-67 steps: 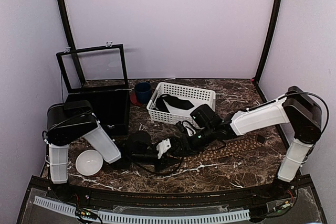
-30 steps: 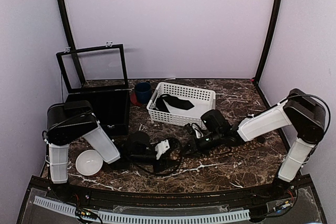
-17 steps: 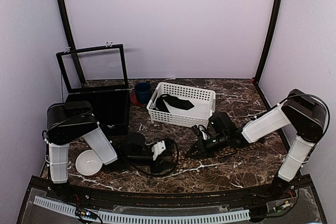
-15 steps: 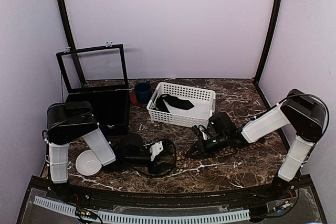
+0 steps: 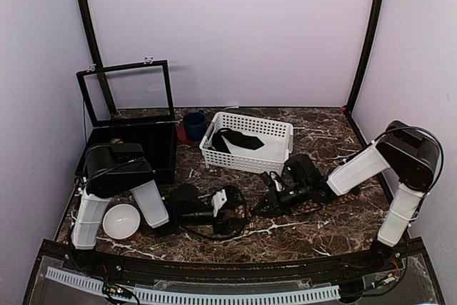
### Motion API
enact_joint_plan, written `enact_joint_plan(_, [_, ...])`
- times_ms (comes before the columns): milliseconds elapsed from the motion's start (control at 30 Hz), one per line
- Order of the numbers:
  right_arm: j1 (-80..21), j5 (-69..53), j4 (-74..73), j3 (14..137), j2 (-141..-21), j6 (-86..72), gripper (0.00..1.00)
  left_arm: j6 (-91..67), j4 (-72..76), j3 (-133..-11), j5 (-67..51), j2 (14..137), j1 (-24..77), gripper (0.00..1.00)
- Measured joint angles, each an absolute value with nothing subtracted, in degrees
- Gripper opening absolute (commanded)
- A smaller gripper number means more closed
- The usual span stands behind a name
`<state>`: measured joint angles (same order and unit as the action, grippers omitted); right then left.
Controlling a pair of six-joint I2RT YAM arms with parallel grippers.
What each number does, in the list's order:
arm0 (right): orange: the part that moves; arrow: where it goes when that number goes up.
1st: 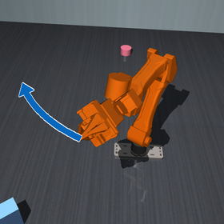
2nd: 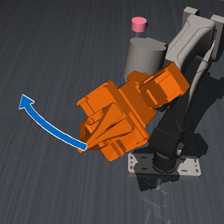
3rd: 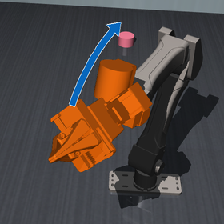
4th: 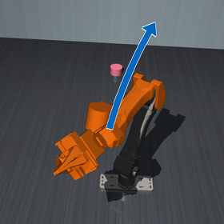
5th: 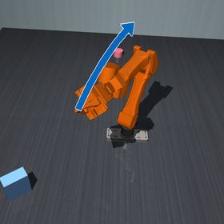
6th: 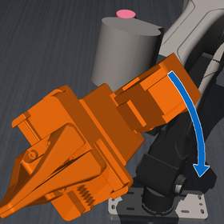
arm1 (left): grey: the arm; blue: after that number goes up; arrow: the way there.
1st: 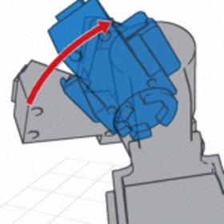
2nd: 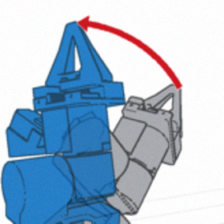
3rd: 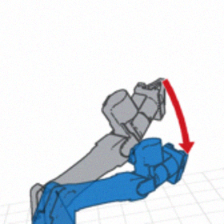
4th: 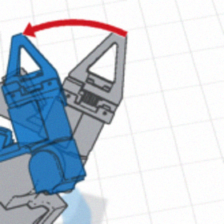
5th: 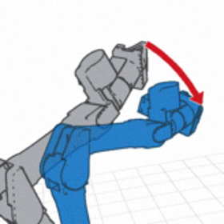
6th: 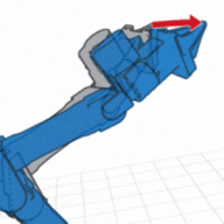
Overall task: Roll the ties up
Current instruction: Roll the tie at the center of the board.
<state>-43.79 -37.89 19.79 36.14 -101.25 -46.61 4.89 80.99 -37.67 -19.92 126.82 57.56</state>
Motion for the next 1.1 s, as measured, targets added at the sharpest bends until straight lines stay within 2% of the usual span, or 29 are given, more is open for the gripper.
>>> enact_joint_plan(133, [-43.79,-37.93,19.77,36.14,-101.23,-46.59,0.04,4.99,78.26,-40.51,-19.9,127.37,58.17,0.35])
enact_joint_plan(200, [-43.79,-37.91,19.68,36.14,-101.01,-46.52,0.12,5.32,77.43,-40.69,-20.08,127.15,58.3,0.29])
enact_joint_plan(367, [-43.79,-36.45,14.87,36.32,-98.21,-44.82,0.4,5.96,71.11,-40.27,-19.57,123.96,58.39,0.27])
enact_joint_plan(467, [-43.81,-36.16,12.12,36.86,-95.22,-43.51,0.46,6.94,64.03,-39.72,-18.48,120.09,58.39,0.27])
enact_joint_plan(633, [-44.99,-36.62,9.74,40.29,-93.89,-42.92,0.48,8.8,51.48,-41.8,-17.21,115.61,58.46,0.28])
enact_joint_plan(700, [-47.57,-36.49,7.73,45.25,-95.83,-42.17,0.44,10.15,42.87,-43.48,-16.19,113.01,58.46,0.28])
enact_joint_plan(1000, [-48.99,-34.2,2.07,49.8,-101.36,-39.68,0.29,11.07,37.91,-44.69,-15.7,112.09,58.46,0.29])
enact_joint_plan(1067, [-49.01,-33.47,0.84,50.26,-101.49,-39.2,0.3,11.18,37.6,-44.73,-15.64,112.03,58.46,0.29])
enact_joint_plan(1100, [-49.01,-33.26,0.34,50.48,-101.6,-38.96,0.33,11.2,37.56,-44.75,-15.64,112.03,58.46,0.29])
